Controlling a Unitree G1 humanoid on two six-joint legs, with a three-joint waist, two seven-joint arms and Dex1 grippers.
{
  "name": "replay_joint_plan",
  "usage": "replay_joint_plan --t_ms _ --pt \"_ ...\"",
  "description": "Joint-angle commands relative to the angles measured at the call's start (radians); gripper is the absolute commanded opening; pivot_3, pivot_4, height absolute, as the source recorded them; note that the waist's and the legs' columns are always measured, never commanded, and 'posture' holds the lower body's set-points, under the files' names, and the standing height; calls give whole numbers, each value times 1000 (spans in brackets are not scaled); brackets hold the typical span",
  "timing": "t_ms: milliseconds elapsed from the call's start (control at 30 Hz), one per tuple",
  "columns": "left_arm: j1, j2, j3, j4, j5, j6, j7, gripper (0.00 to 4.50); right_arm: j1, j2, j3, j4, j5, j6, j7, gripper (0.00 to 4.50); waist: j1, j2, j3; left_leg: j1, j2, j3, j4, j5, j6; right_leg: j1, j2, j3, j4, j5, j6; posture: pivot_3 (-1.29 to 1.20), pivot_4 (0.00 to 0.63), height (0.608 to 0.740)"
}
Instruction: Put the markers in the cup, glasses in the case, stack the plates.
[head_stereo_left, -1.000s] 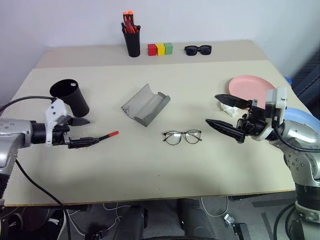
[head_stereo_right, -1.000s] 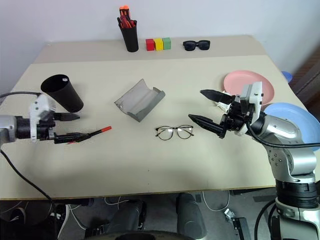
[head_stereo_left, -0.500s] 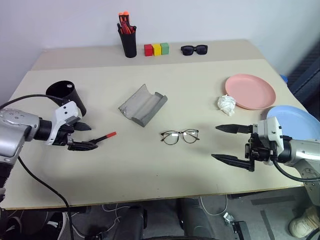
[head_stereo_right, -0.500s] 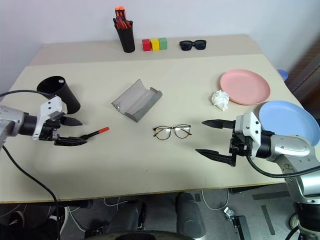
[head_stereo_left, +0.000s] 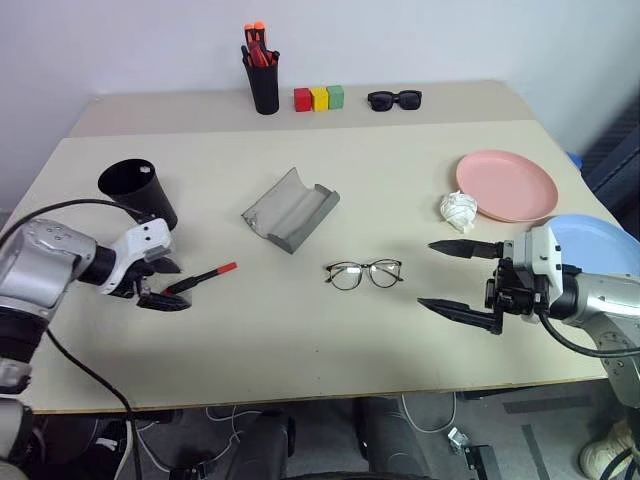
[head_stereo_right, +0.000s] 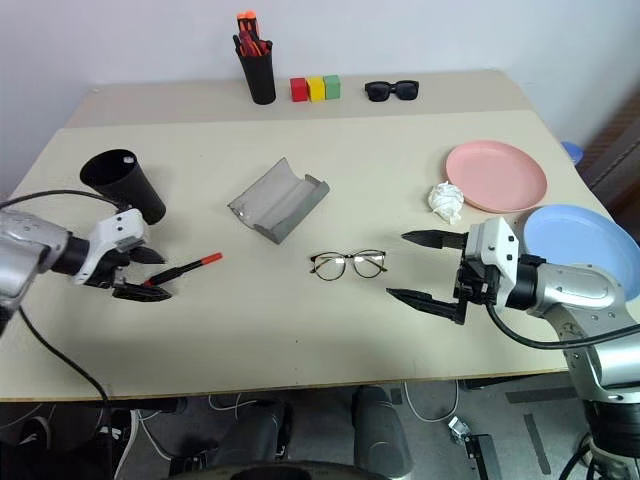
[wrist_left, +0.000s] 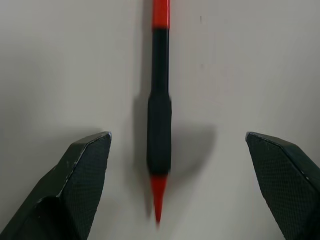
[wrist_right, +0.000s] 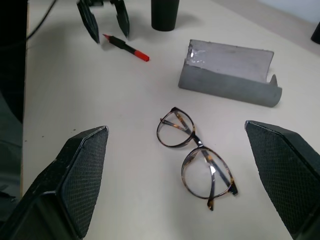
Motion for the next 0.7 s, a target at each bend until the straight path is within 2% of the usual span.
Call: replay_joint_plan --t_ms 33,200,400,567,667,700 --pt "-15 -6 -20 70 44 -41 -5 2584 -20 4 -13 -16 3 -11 -17 4500 0 0 0 0 0 0 0 0 0 0 0 0 0 0 0 0 150 740" --pt "-17 19 -78 109 98 -54 -92 155 -46 -2 -22 1 4 -10 -28 4500 -6 1 -1 1 0 1 0 0 0 0 0 0 0 0 0 0 150 740" --pt "-60 -22 -5 90 28 -1 -94 65 -60 4 -10 7 -2 -13 -41 4500 -5 2 -1 1 0 1 0 0 0 0 0 0 0 0 0 0 150 740" --pt "-138 -91 201 -16 -230 239 -99 65 -73 15 4 21 -12 -18 -46 4500 2 -2 1 -1 0 -1 2 0 0 0 0 -1 1 0 0 0 150 740" --pt "-188 -152 332 -22 -317 211 -8 65 -81 20 8 28 -17 -20 -49 4500 3 -3 1 -1 0 -2 3 0 0 0 0 -1 0 0 0 0 150 740" --pt "-208 -183 386 -18 -333 152 46 65 -85 24 11 28 -19 -20 -51 4500 2 -2 1 -1 0 -2 3 0 0 0 0 -1 1 0 0 0 150 740"
